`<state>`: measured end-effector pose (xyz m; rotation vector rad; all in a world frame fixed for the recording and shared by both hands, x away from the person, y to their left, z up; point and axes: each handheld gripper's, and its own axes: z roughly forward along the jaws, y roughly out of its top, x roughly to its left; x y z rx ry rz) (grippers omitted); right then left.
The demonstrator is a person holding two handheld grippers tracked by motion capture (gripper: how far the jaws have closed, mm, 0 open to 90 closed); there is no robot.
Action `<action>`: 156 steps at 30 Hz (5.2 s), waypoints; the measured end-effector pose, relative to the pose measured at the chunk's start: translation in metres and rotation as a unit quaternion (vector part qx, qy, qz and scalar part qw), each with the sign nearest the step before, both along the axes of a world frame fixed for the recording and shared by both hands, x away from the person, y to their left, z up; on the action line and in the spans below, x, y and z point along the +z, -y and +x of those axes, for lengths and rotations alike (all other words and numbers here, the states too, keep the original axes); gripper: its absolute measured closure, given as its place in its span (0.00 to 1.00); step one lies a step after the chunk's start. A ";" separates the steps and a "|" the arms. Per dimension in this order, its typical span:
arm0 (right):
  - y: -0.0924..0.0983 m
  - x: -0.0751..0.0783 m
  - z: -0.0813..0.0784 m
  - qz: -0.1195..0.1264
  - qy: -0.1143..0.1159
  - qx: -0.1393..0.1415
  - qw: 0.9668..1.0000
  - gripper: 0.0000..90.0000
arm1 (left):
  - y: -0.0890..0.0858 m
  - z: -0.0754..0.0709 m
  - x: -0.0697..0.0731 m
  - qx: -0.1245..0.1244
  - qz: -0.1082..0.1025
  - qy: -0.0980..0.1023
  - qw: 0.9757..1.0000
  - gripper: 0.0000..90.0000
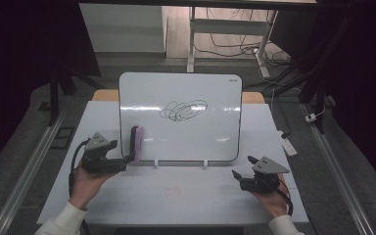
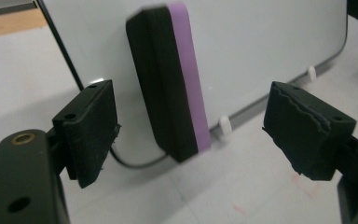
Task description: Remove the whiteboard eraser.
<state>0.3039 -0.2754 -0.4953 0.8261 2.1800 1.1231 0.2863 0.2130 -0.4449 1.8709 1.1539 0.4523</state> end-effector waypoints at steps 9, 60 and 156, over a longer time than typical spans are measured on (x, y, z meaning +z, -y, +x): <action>-0.002 0.000 -0.001 -0.003 0.001 0.000 1.000 0.25 | 0.017 0.032 0.010 0.010 0.014 0.003 1.000 0.31; -0.015 0.007 -0.004 0.055 -0.010 0.012 0.998 0.26 | 0.055 0.009 0.033 -0.060 -0.037 0.025 0.997 0.66; -0.120 0.047 0.022 0.127 -0.020 0.080 0.988 0.45 | 0.012 -0.036 -0.025 -0.086 0.007 -0.014 0.996 0.26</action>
